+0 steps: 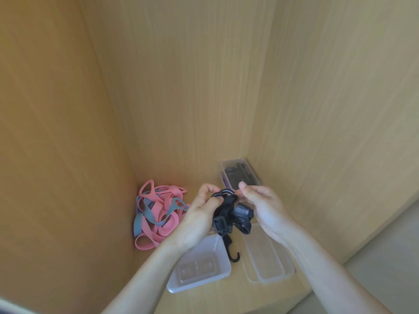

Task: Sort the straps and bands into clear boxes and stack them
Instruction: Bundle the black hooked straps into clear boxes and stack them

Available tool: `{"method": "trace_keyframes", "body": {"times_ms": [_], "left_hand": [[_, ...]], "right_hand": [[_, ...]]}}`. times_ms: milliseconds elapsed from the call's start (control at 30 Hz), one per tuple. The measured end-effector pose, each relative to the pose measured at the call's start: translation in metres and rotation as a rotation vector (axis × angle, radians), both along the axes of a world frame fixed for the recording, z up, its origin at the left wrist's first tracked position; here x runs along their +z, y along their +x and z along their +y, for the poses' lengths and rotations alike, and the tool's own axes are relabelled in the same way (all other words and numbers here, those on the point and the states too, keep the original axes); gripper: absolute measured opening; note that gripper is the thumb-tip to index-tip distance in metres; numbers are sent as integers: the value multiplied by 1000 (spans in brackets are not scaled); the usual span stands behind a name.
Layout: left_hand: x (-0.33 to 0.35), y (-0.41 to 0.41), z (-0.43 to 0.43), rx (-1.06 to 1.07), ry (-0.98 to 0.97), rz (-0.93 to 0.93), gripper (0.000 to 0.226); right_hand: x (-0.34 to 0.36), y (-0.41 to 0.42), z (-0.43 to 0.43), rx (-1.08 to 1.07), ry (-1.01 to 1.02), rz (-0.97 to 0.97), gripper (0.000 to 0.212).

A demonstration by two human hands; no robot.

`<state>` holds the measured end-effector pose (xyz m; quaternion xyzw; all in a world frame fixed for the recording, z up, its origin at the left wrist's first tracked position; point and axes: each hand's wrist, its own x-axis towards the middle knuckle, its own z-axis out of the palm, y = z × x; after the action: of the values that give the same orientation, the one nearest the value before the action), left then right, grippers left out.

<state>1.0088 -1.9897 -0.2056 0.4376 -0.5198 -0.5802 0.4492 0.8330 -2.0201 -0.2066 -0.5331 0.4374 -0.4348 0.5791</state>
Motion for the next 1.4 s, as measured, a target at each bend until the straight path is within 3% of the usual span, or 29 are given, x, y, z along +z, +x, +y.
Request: {"method": "trace_keyframes", "body": {"times_ms": [133,367,467,700,933,1167,1267,1300,1400], "left_hand": [[-5,5,-2,104,42,11,9],[-14,22,-7,-25,74,1,15],[-24,36,-6,-80,68,-67,39],[-47,57,10,-80,-74,-411,75],[-71,61,28,-3,-72,-535,62],[-82,74,30,19,-12,-567,64],[-86,80,25,-9,31,-583,65],[-87,82,24,-28,44,-595,65],[-95,85,19,-97,86,-671,69]], "right_hand": [[-9,1,18,245,-26,85,47],[-30,15,24,162,-64,79,38],[-43,15,23,174,-27,124,32],[-69,27,23,246,42,169,21],[-104,45,27,287,167,168,14],[-121,59,25,281,317,204,11],[-123,64,20,294,402,157,19],[-122,66,19,311,425,170,27],[-125,70,16,377,452,332,22]]}}
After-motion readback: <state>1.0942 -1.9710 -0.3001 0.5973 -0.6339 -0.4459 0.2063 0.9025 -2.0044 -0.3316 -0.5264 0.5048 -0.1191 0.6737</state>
